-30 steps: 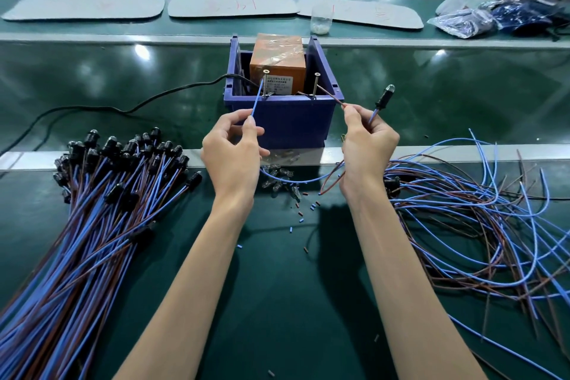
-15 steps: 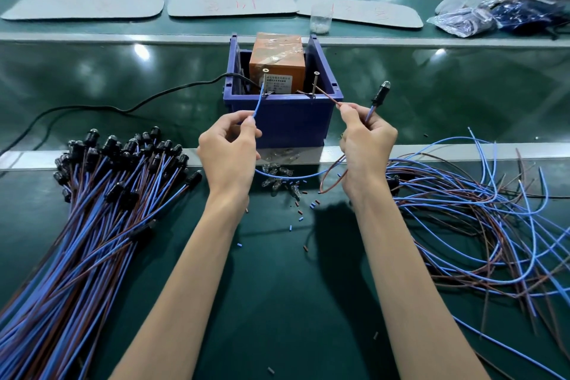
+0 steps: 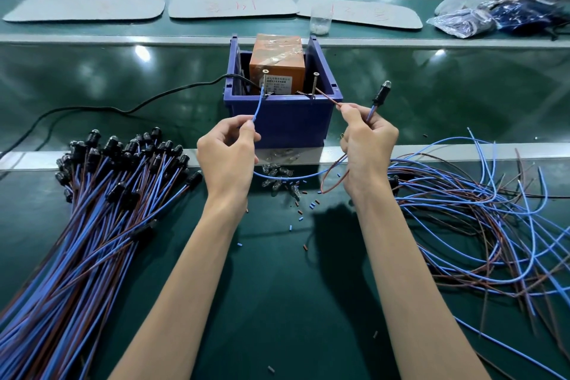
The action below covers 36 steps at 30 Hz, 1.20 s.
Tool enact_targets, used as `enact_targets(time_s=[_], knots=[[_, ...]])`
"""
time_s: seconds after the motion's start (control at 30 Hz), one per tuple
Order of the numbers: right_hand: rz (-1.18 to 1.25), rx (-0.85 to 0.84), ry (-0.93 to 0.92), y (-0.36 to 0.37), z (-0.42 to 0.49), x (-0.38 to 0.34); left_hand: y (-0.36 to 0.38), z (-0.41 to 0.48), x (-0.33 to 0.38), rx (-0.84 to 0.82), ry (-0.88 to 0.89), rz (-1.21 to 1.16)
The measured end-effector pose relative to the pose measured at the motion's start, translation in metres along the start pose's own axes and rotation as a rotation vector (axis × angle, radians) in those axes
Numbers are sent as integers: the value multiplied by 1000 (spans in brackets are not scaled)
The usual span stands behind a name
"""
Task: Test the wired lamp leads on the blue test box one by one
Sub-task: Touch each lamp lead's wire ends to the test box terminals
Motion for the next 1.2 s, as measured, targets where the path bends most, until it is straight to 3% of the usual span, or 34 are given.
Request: enact_targets(time_s=[0.33,0.7,1.03,1.2], knots=[[12,0,5,-1,0,-1,2,-1,1,-9,0,-41],[7,14,-2,-1,-1,-1,-9,9,1,96,2,-61],[-33,44,-29,-1,-2,-2,-6,14,3,68,9,-20],[-63,-18,-28,5,-2,-4,-6,13,5,49,21,-24]])
Point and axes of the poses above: each hand's wrist, its own z-axis towards the middle knuckle, its own y-axis out of the palm, x = y × z, the point moved 9 cm from there along z, towards the middle knuckle, and after that the axes turned 12 degrees about -x, right-handed, at the moved point
